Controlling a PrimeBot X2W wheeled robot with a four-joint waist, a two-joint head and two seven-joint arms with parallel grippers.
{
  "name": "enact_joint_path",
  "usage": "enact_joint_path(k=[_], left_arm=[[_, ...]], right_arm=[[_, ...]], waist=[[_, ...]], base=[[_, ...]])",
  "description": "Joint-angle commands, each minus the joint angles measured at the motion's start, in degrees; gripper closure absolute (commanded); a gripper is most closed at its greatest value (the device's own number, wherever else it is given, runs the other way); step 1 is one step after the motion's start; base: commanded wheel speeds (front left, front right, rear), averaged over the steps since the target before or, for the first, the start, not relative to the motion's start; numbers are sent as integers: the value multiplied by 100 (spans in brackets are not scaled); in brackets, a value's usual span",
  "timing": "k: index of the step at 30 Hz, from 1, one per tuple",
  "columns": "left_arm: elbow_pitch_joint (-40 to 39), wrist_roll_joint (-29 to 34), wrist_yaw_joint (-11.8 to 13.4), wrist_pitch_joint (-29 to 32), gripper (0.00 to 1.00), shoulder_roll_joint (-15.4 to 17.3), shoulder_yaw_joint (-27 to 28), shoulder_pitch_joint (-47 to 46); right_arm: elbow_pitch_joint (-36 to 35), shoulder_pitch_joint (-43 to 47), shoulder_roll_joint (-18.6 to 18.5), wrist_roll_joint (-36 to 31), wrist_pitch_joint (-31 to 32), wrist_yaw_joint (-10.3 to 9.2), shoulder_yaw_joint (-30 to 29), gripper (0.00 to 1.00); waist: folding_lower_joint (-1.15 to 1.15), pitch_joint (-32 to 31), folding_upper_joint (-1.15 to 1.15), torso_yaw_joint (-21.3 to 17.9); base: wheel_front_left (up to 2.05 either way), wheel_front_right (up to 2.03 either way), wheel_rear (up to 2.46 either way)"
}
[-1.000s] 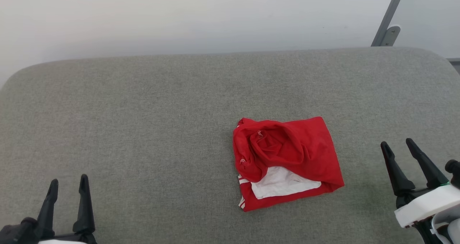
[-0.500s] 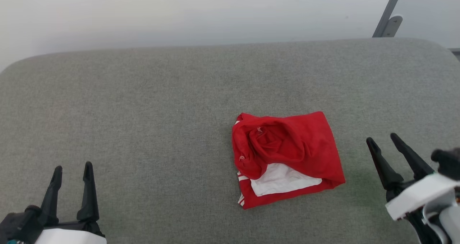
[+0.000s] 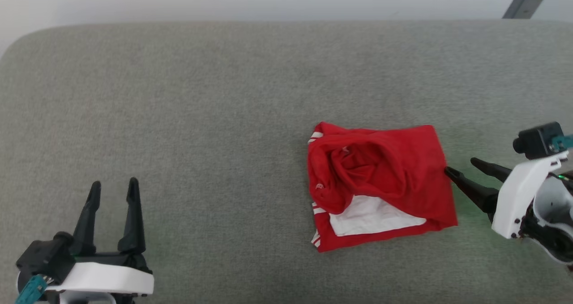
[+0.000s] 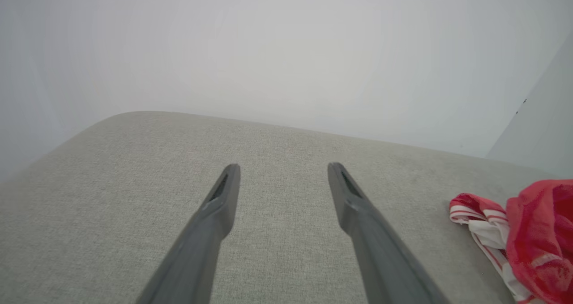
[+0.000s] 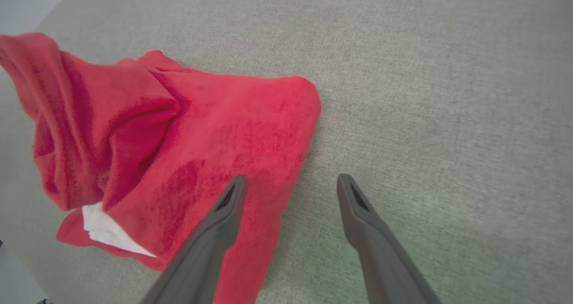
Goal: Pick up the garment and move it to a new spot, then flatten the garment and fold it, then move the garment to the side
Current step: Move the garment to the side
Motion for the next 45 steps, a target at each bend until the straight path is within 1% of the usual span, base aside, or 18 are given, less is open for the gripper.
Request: enact_joint_path(k=[1,3,8,11,15,19,21,24,31,36,39,45], left_arm=[[0,-4,-19,-26,0,9,-32,-89],[38,-24,-19,-26,0,-8,-101,-163],[93,-71,-19,-26,0,-39,-224,-292],[127,-107,-19,-26,0,-48,-274,-351],[168,-159,-19,-26,0,-65,-328,-399],[233,-208,-19,-26,0,-65,-366,-425],[255,-226,-19,-26,0,-60,-370,-460],[264,-247,-19,-26,0,-58,-360,-486],[289,-248,-19,-26,0,9,-342,-589],[265,-213,-19,-26,0,88,-395,-742],[231,-168,-19,-26,0,152,-436,-873],[227,-119,-19,-26,0,272,-546,-1149]], right_arm=[[17,-134,-47,110,211,-3,84,0],[57,-325,-154,181,570,-3,251,0],[275,-725,-128,438,1348,-3,573,0],[462,-914,-22,562,1733,-3,768,0],[737,-1028,235,742,2181,-2,1046,0],[836,-1105,400,884,2426,-1,1239,0],[734,-1164,374,877,2439,0,1337,100],[675,-1225,298,923,2356,-2,1335,100],[376,-1496,-78,940,1961,-9,1199,100],[234,-1651,-356,842,1789,-9,1122,100],[184,-1752,-496,758,1681,-8,1074,100],[308,-1944,-784,572,1481,-8,934,100]], waist=[[0,136,0,121],[0,227,0,197],[0,390,0,332],[0,446,0,383],[0,487,0,417],[0,514,0,447],[0,536,0,444],[0,558,0,427],[0,654,0,264],[0,736,0,110],[0,799,0,-6],[0,951,0,-274]], base=[[0,0,0],[0,0,0],[0,0,0],[0,0,0],[0,0,0],[0,0,0],[0,0,0],[0,0,0],[0,0,0],[0,0,0],[0,0,0],[0,0,0]])
